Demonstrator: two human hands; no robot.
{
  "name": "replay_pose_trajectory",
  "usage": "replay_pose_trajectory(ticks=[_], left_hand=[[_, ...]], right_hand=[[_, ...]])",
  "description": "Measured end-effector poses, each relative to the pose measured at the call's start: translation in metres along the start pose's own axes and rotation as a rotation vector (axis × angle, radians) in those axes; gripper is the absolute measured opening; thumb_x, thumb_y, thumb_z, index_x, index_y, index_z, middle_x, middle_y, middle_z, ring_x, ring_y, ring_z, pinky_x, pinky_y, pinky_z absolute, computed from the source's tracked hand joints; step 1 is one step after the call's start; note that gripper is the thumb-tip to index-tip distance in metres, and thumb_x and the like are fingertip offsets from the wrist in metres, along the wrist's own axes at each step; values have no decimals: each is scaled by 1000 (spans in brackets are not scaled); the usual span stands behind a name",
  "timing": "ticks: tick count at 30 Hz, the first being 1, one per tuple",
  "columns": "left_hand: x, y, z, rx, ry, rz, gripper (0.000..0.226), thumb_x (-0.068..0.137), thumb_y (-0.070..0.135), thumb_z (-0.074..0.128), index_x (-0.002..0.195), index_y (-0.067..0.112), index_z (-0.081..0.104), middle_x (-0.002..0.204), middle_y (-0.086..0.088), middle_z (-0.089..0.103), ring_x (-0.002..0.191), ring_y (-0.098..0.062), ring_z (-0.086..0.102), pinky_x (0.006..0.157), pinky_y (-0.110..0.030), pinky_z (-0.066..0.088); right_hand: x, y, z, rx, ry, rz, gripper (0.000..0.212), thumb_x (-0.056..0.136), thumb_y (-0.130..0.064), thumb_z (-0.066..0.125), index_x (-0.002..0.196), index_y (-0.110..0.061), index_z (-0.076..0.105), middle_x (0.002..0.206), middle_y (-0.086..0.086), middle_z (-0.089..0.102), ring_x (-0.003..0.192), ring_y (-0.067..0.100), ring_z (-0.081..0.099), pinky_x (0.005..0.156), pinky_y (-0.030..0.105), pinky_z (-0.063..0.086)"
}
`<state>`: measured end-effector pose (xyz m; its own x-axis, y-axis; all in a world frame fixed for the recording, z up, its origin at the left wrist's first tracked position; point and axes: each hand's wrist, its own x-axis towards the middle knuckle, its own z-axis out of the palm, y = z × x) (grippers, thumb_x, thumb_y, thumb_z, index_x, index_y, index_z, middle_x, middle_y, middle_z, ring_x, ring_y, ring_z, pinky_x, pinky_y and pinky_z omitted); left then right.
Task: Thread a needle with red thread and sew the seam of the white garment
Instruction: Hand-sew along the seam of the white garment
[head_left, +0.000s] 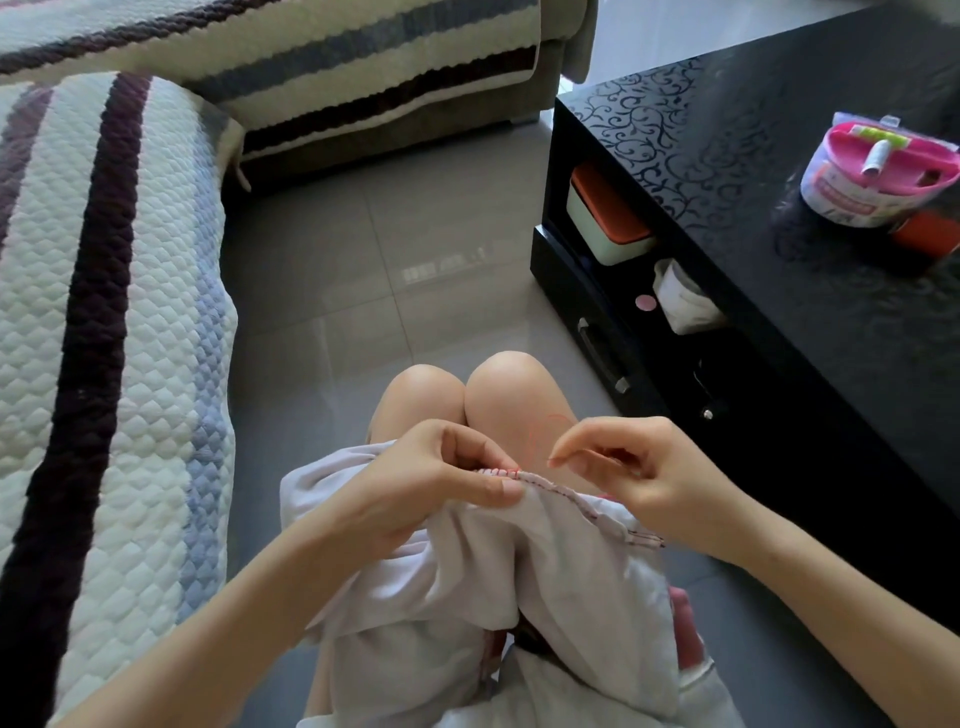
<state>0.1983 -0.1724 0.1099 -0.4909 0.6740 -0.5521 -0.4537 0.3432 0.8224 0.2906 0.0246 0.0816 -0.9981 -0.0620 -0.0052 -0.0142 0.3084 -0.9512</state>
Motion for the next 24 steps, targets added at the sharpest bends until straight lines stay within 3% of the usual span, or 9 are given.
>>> replay_pose_trajectory(ticks=[5, 11, 18, 24], left_hand=[[0, 1, 2, 18, -15, 6, 6, 62, 11, 76, 68, 10, 74, 77, -13, 62, 69, -16, 58, 71, -23, 45], [2, 2, 3, 31, -30, 13, 24, 51, 27, 81, 68, 12, 74, 78, -13, 62, 71, -16, 56, 71, -24, 42], [2, 3, 2, 22, -31, 7, 3, 63, 12, 75, 64, 14, 74, 70, -8, 62, 64, -11, 57, 64, -18, 45], [1, 3, 2, 22, -37, 7, 10, 58, 17, 81, 63, 15, 73, 76, -11, 61, 67, -13, 57, 68, -21, 47]], right_hand=[[-1, 0, 3, 20, -27, -30, 14, 89, -9, 58, 86, -14, 71, 81, -14, 69, 77, 7, 65, 71, 18, 49], [1, -1, 6, 8, -23, -50, 16, 89, -10, 57, 88, -16, 71, 83, -18, 69, 79, 5, 66, 71, 15, 47], [2, 2, 7, 36, -13, -14, 16, 88, -9, 56, 85, -16, 70, 80, -18, 68, 74, 2, 63, 69, 17, 47], [3, 2, 6, 40, -24, -8, 15, 88, -11, 57, 86, -14, 71, 80, -16, 69, 76, 3, 64, 69, 17, 47]])
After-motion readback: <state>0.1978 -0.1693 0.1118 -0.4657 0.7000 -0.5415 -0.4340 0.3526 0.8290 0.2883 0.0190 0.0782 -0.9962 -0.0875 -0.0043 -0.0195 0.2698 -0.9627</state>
